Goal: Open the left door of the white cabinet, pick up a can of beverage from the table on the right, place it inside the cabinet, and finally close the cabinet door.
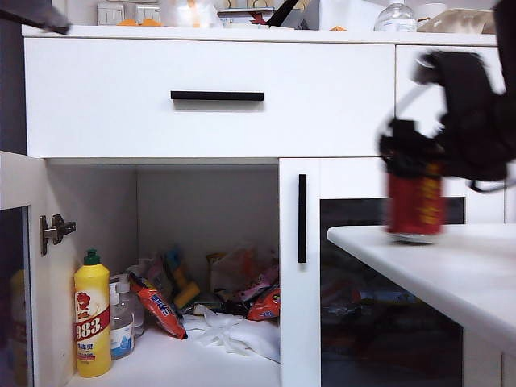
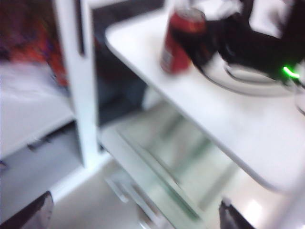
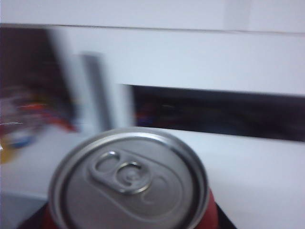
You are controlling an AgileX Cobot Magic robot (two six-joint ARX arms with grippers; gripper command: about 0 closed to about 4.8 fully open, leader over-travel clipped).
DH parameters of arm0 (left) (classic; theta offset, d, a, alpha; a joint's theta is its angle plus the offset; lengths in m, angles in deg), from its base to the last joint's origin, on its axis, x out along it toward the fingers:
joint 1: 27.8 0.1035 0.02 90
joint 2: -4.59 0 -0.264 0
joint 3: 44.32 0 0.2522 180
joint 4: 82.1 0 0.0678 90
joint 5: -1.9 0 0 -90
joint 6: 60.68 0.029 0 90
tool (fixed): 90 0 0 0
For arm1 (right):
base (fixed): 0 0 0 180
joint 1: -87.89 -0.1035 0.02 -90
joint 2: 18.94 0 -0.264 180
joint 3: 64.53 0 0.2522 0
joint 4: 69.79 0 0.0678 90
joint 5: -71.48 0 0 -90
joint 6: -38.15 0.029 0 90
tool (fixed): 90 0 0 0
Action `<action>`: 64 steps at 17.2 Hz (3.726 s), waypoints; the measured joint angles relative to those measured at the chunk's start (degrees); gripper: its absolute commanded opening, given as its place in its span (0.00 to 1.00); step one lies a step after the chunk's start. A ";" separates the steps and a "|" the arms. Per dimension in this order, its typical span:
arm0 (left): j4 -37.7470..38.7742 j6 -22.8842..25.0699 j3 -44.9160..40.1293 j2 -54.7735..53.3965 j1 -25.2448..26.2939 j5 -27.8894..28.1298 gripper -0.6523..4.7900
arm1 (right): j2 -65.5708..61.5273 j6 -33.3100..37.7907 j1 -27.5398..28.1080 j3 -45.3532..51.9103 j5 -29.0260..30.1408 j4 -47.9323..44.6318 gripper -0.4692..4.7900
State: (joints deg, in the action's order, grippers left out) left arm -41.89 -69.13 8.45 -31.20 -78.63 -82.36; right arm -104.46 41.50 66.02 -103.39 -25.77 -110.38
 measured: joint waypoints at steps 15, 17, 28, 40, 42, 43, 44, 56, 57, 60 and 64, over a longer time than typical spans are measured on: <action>-50.29 -0.37 -10.67 -36.30 19.93 -4.92 1.00 | -11.98 5.40 -6.38 -29.92 21.33 18.40 0.65; -52.92 -0.37 -10.64 -43.32 19.98 -4.90 1.00 | -18.10 6.84 -6.40 -34.80 25.07 19.52 0.65; -62.93 -3.02 -9.14 -56.61 22.14 -2.43 1.00 | -34.84 8.39 -6.86 -51.39 30.88 25.38 0.65; -21.97 9.01 -9.25 -29.33 31.36 -15.89 1.00 | -55.21 10.05 -15.47 -72.13 18.14 21.07 0.65; -19.76 8.09 -9.25 -25.03 31.39 -16.90 1.00 | -57.70 9.99 -15.58 -72.08 16.39 17.29 0.65; -19.71 4.92 -9.25 -20.59 31.39 -18.36 1.00 | -58.97 9.88 -16.09 -72.13 13.27 13.70 0.65; -19.87 3.15 -9.22 -16.98 31.36 -19.96 1.00 | -60.13 9.86 -16.48 -72.28 10.99 10.86 0.65; -11.04 2.19 -9.25 -1.44 31.36 -20.74 1.00 | -83.58 6.45 -17.77 -109.50 5.75 24.72 0.65; -10.29 2.21 -9.25 -0.50 31.36 -20.74 1.00 | -84.78 6.43 -17.70 -110.81 4.39 26.40 0.65; -10.32 2.34 -9.22 1.66 31.36 -20.76 1.00 | -84.61 4.50 -16.74 -112.52 0.48 24.30 0.65; -7.82 2.38 -9.22 2.47 31.36 -20.74 1.00 | -84.52 3.39 -13.60 -112.52 -0.68 24.57 0.65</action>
State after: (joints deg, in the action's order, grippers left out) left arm -49.71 -66.75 -0.78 -28.73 -47.26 -103.11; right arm -188.98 44.89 52.43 -215.91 -26.44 -85.81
